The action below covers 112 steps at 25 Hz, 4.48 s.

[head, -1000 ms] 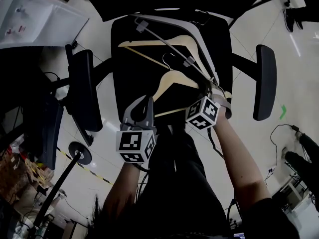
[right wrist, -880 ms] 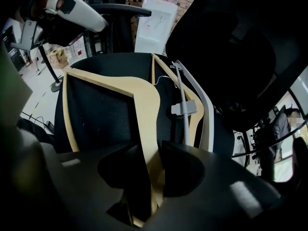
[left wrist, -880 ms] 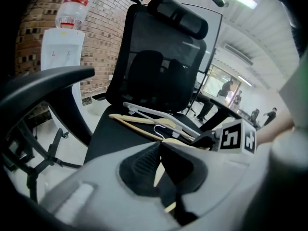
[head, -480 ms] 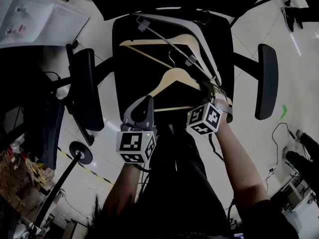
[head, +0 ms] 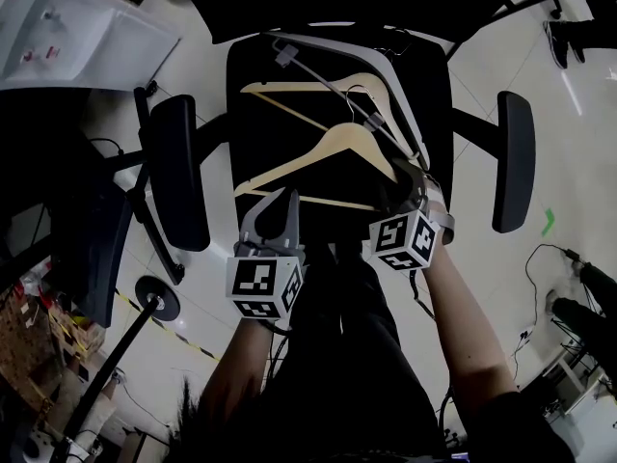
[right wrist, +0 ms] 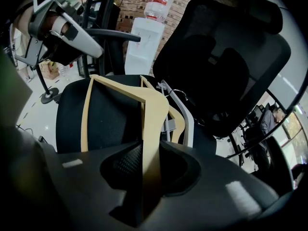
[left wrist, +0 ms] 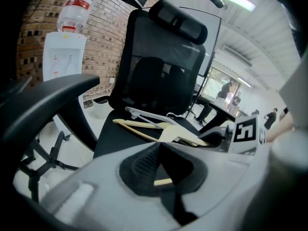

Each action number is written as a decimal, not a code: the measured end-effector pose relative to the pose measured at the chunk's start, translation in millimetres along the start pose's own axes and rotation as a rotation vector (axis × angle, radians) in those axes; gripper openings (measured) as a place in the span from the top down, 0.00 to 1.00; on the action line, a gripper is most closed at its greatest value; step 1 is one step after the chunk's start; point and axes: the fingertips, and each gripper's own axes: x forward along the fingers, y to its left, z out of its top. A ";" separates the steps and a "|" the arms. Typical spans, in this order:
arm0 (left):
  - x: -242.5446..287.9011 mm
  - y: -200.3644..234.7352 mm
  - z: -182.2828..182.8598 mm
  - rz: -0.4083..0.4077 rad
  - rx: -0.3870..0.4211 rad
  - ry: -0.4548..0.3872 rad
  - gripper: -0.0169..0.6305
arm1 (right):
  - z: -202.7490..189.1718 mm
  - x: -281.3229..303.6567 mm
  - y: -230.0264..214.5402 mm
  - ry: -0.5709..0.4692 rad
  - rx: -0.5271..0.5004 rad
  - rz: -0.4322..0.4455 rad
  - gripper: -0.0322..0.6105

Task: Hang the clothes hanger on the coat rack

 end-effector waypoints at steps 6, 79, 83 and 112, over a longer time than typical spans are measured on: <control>-7.1 -3.0 11.7 -0.003 0.011 -0.021 0.97 | 1.1 -25.1 -10.0 -0.015 0.028 -0.031 0.81; -803.2 3.4 -41.7 1.398 -0.169 -0.797 0.97 | 433.9 -534.2 479.9 -1.346 -0.986 0.771 0.81; -847.5 25.0 -65.4 1.410 -0.164 -0.810 0.97 | 462.8 -547.1 531.7 -1.391 -0.981 0.742 0.81; -912.7 224.7 -87.9 1.532 -0.271 -0.769 0.97 | 602.1 -494.9 727.3 -1.375 -1.083 0.955 0.81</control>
